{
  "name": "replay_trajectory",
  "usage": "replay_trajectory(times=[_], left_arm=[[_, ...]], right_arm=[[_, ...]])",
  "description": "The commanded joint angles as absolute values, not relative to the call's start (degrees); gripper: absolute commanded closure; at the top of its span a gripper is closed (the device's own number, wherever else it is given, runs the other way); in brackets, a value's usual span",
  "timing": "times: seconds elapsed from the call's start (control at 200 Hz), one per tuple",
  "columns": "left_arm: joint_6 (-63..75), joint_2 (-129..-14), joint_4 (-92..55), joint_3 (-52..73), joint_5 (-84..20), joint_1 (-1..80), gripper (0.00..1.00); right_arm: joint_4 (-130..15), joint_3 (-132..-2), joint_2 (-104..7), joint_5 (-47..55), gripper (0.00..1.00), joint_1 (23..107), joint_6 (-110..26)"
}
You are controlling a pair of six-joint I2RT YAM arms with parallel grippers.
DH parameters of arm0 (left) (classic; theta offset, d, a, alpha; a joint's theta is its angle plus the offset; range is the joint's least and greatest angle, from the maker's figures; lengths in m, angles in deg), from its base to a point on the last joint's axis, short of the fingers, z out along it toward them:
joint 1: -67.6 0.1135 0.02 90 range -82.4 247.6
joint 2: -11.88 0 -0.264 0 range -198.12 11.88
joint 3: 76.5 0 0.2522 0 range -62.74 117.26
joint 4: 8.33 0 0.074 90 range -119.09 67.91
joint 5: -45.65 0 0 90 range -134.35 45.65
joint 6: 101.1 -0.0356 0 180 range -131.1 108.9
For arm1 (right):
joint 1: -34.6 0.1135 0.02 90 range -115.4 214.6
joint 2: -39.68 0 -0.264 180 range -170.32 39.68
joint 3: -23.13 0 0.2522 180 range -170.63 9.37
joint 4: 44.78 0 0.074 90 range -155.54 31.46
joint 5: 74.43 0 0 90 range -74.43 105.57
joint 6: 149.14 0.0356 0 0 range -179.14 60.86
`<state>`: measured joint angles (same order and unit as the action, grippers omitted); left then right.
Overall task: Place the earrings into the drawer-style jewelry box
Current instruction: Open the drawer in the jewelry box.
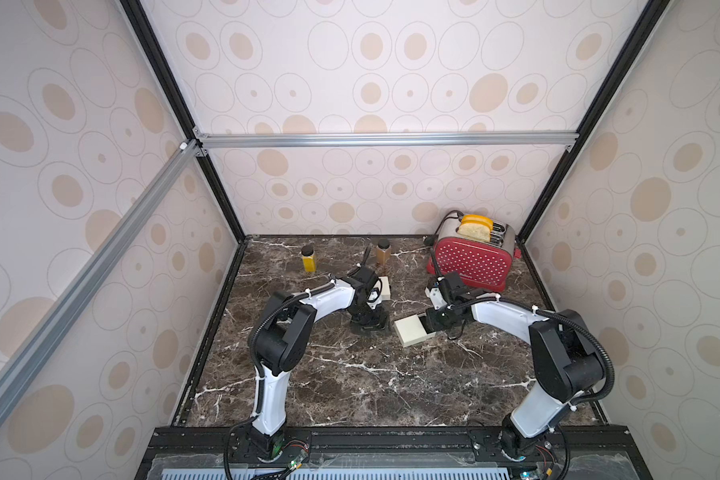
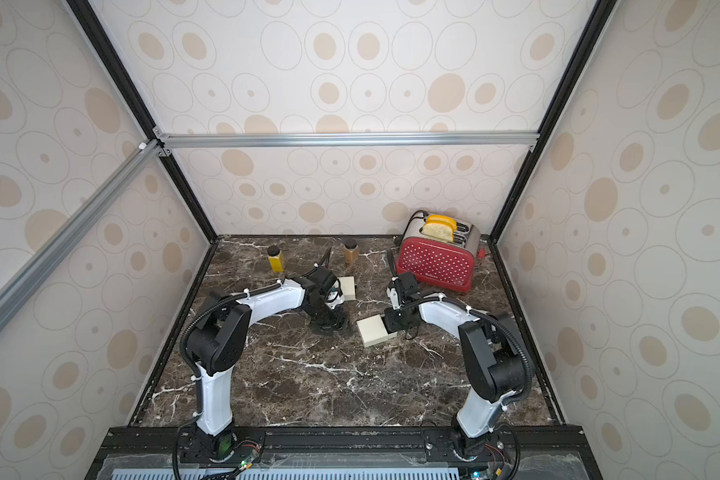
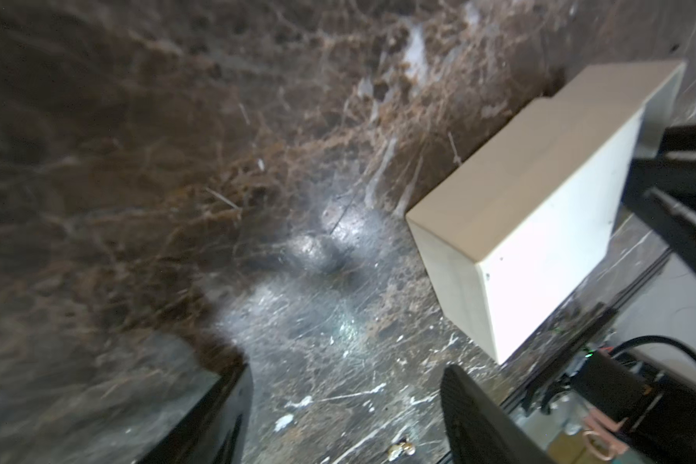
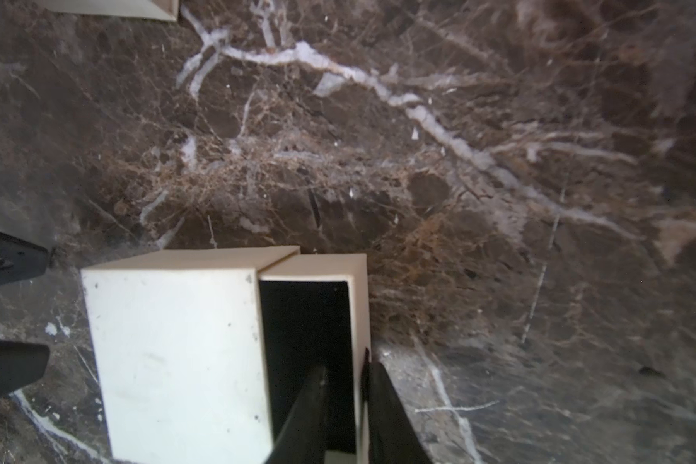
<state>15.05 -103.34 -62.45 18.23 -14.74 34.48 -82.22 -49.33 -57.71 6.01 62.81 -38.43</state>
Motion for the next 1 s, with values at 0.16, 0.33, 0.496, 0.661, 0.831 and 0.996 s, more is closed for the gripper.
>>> replay_trajectory(times=[0.16, 0.33, 0.496, 0.661, 0.831, 0.996], left_arm=[[-1.35, -99.84, -69.59, 22.51, -26.91, 29.99, 0.01], [-13.48, -95.15, -62.55, 18.41, -32.79, 26.61, 0.01], [-21.62, -86.68, -51.05, 8.41, -37.34, 25.33, 0.01], [-25.61, -81.72, -49.23, 4.32, -34.45, 24.26, 0.01], [-25.88, -82.37, -44.24, 4.41, -31.69, 21.52, 0.01], [-26.83, -83.67, -39.72, 3.37, -30.15, 21.49, 0.01]], right_arm=[[-81.11, -48.64, -58.64, 2.36, 0.91, 62.99, -38.79], [-80.03, -48.65, -59.02, 0.09, 1.0, 62.99, -39.01], [-80.96, -49.41, -59.04, -0.62, 1.0, 63.04, -39.77], [-82.04, -49.5, -57.78, -0.21, 1.0, 63.17, -41.03], [-80.8, -48.62, -57.19, -1.08, 1.0, 63.61, -40.52], [-79.46, -47.26, -55.8, -1.13, 1.0, 64.31, -39.58]])
